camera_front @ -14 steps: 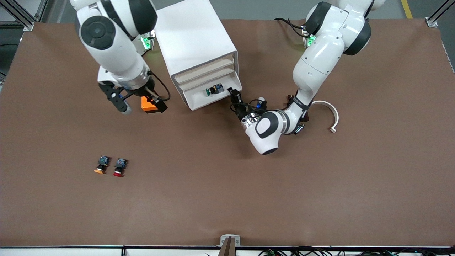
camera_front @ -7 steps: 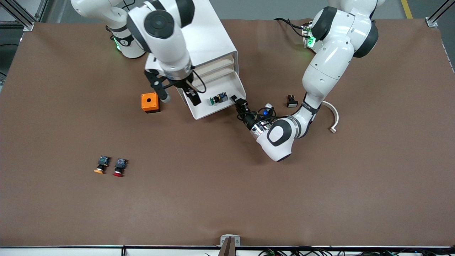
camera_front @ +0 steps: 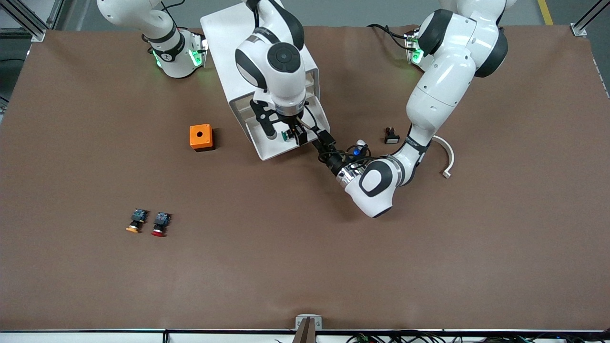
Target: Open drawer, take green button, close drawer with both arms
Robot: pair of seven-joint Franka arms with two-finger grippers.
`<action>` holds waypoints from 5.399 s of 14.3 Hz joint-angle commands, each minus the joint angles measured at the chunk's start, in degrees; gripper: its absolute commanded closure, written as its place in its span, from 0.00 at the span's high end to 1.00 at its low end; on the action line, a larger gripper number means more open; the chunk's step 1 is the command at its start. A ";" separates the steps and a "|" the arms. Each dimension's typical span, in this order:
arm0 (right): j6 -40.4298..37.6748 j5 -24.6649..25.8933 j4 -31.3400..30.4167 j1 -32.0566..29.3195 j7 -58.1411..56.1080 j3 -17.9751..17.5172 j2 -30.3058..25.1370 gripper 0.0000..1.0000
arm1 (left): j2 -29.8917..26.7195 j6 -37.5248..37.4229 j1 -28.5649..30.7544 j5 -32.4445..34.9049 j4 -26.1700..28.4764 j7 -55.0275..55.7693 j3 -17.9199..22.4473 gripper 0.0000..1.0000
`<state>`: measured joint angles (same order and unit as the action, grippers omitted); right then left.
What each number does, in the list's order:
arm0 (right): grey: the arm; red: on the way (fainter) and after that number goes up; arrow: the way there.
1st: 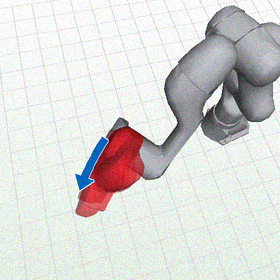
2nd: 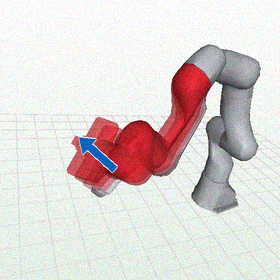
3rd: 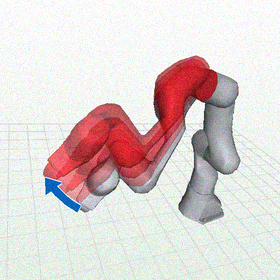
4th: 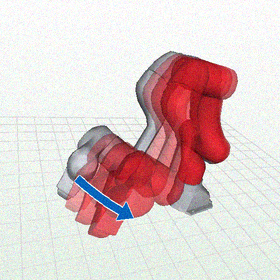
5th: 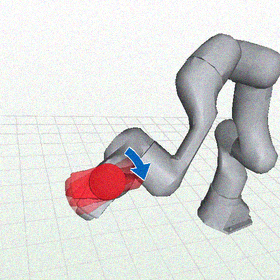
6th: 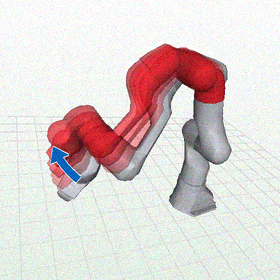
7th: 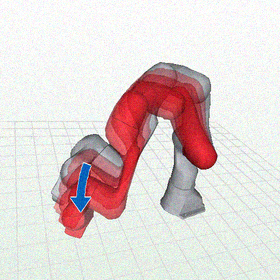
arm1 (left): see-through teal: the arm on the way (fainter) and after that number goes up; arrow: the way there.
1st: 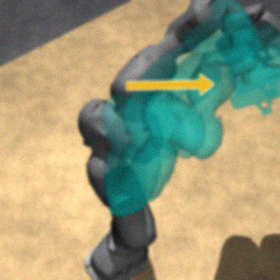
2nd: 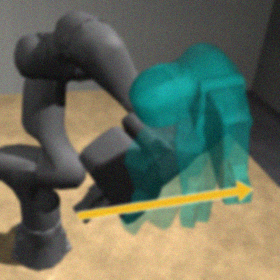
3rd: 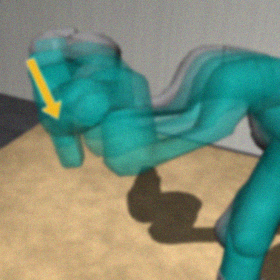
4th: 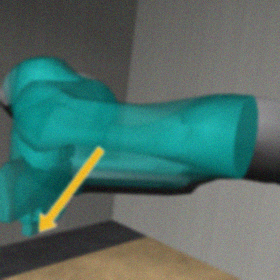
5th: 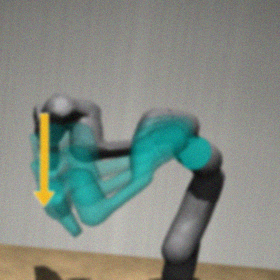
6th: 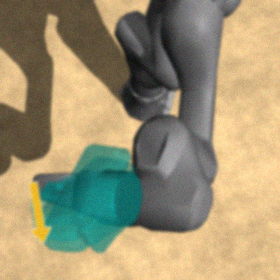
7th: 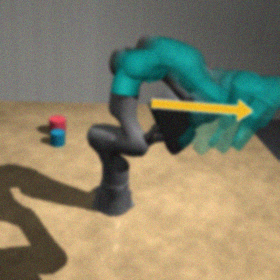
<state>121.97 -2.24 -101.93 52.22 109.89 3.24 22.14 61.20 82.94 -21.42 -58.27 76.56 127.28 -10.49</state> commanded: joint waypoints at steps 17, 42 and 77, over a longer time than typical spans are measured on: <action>4.24 -1.10 1.20 3.94 3.23 0.54 6.42 0.91 | -7.05 4.40 3.66 22.74 -8.88 -56.07 0.30 1.00; -14.21 -1.01 16.75 -5.88 -25.90 0.89 5.73 0.00 | -14.62 34.82 -4.60 61.44 -7.13 -64.52 -1.11 1.00; 15.67 -3.83 3.49 -38.95 -89.67 0.10 17.24 1.00 | -14.09 35.80 -22.44 50.55 0.43 -52.84 -1.55 1.00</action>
<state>137.23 -4.92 -98.18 14.28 21.09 4.27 39.73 47.49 119.27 -43.42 -5.16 76.74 73.73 -11.91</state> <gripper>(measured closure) 0.612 0.000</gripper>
